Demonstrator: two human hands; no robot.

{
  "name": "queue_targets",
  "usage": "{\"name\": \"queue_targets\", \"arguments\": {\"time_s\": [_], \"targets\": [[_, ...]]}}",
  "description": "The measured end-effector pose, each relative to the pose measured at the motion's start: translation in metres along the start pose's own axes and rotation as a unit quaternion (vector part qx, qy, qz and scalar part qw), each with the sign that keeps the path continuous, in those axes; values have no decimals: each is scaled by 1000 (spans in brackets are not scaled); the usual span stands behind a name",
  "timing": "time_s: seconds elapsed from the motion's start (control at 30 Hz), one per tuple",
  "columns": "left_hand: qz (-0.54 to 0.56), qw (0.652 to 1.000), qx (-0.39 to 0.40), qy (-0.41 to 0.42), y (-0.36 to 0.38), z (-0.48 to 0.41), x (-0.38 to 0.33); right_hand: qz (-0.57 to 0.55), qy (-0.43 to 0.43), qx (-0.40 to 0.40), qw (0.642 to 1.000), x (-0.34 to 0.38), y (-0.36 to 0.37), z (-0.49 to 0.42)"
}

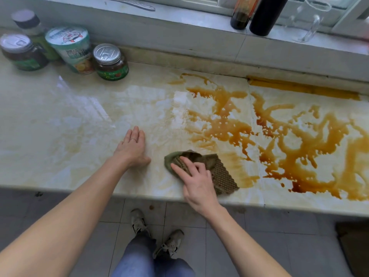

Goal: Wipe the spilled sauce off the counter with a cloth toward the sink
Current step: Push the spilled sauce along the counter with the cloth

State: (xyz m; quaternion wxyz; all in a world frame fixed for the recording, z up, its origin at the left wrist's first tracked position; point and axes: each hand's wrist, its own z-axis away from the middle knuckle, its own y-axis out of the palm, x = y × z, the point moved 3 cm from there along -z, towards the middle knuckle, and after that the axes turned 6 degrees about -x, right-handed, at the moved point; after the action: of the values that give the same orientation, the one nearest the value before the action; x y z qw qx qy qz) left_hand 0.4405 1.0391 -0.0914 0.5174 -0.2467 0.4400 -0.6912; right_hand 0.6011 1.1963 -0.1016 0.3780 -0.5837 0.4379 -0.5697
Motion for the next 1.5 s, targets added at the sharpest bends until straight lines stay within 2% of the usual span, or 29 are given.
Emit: {"name": "queue_targets", "arguments": {"time_s": [0.07,0.17,0.2,0.27,0.37,0.43,0.6,0.67,0.8,0.87,1.03,1.1,1.2,1.3,1.37,1.5], "targets": [[5,1000,-1,6,-3,1,1,7,21,-7,1000,-19,-4,-11],[14,1000,1,9,-4,1,2,14,138,-41,989,-52,-18,-19],[13,1000,0,6,-2,1,2,11,153,-52,987,-50,-19,-16],[5,1000,-1,0,1,1,1,-2,122,-51,991,-28,-13,-10],[2,1000,-2,-3,3,-1,-1,-2,18,-16,1000,-2,5,-3],[2,1000,-5,-3,2,-1,1,-4,10,-10,1000,-16,1,-19],[3,1000,-11,-4,2,-2,0,-8,157,-59,986,-60,-23,-51],[-2,1000,-15,-9,3,-3,0,-27,132,-53,989,-38,-17,-46],[3,1000,-17,-9,5,-3,1,-42,-5,4,999,1,9,-44],[5,1000,-19,-3,4,-2,2,-25,-2,5,1000,-10,8,-68],[10,1000,-16,15,0,-4,7,33,142,-10,989,-51,-17,-97],[2,1000,-24,16,3,-6,7,39,124,-18,991,-38,-15,-89],[-2,999,-35,14,5,-6,4,11,40,-3,999,-1,5,-77],[3,1000,-24,14,0,-4,4,-1,-8,6,1000,10,15,-98],[9,1000,-13,19,-4,-4,6,29,14,16,999,-3,11,-119],[25,999,-3,30,-10,-5,10,42,164,7,985,-43,-8,-138]]}}
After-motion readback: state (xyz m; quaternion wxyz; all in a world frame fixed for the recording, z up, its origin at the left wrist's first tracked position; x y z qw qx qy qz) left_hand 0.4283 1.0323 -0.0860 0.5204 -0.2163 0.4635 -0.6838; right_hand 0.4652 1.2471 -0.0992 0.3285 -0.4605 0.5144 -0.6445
